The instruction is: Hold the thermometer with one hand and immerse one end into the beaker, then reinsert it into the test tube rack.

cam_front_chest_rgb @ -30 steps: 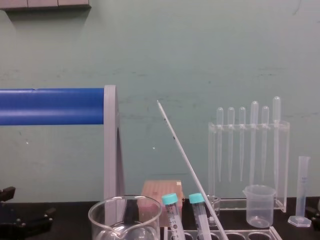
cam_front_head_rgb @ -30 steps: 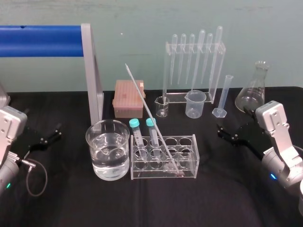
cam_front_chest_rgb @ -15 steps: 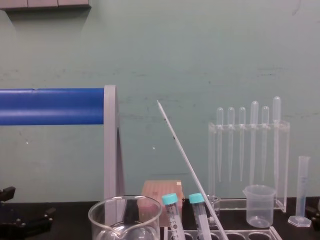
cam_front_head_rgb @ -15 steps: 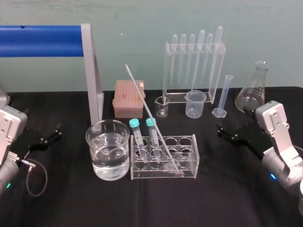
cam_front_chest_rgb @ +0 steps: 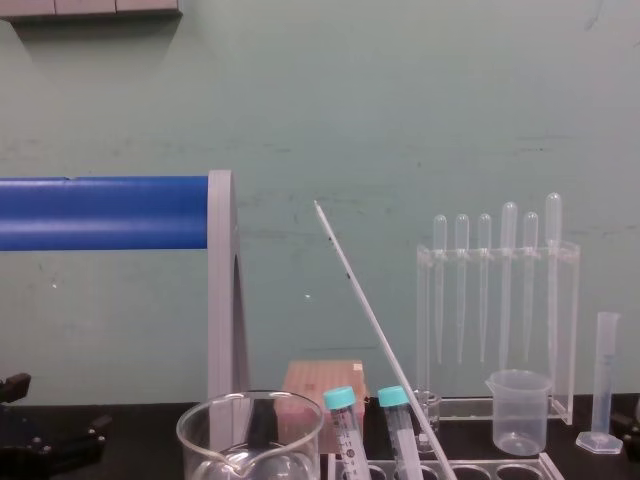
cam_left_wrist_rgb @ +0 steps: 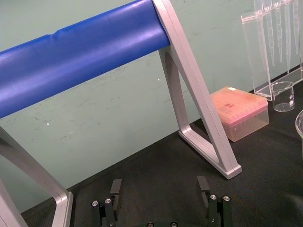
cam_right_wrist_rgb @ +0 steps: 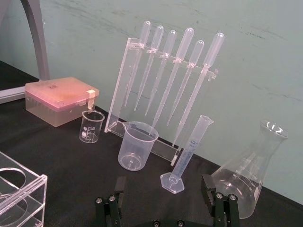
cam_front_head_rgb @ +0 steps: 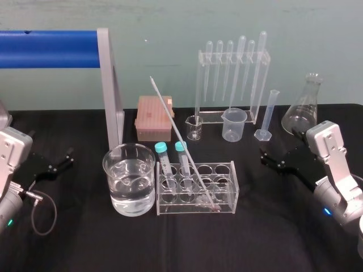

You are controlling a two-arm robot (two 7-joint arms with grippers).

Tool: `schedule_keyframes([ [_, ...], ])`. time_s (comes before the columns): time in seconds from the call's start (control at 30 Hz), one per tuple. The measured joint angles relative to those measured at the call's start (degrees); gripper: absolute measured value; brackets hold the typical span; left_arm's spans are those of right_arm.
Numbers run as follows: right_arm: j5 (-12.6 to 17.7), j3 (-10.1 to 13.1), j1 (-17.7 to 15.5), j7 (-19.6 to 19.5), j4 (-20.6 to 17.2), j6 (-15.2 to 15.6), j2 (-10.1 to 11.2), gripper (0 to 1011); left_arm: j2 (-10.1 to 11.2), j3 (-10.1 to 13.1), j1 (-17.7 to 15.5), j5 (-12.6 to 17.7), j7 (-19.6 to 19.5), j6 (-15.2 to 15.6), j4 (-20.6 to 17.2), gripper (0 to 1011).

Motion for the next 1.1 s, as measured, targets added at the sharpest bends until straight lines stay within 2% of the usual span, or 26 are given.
schedule_keyframes([
  [0.47,0.0,0.01,0.0,0.0,0.0,0.0,0.0,1003,0.0,0.0,0.0,0.0,0.0,0.0,0.0,1008],
  [0.5,0.76,0.38,-0.08,0.38,-0.02,0.07,-0.2,1003,0.0,0.0,0.0,0.0,0.0,0.0,0.0,1008],
  [0.53,3.34,1.54,-0.37,1.78,-0.38,0.61,-0.67,1003,0.0,0.0,0.0,0.0,0.0,0.0,0.0,1008],
  [0.63,8.23,3.59,-0.94,4.53,-1.26,2.29,-1.5,1003,0.0,0.0,0.0,0.0,0.0,0.0,0.0,1008],
  [0.73,16.54,6.86,-1.7,9.44,-3.13,6.29,-2.43,1003,0.0,0.0,0.0,0.0,0.0,0.0,0.0,1008],
  [0.87,22.23,8.86,-1.68,13.79,-5.5,10.73,-2.73,1003,0.0,0.0,0.0,0.0,0.0,0.0,0.0,1008],
  [0.97,23.67,8.94,-0.91,16.89,-7.27,13.09,-2.35,1003,0.0,0.0,0.0,0.0,0.0,0.0,0.0,1008],
  [1.07,23.75,8.29,0.13,19.38,-8.5,14.4,-1.95,1003,0.0,0.0,0.0,0.0,0.0,0.0,0.0,1008],
  [1.1,23.64,7.66,1.06,21.36,-9.17,15.11,-1.67,1003,0.0,0.0,0.0,0.0,0.0,0.0,0.0,1008],
])
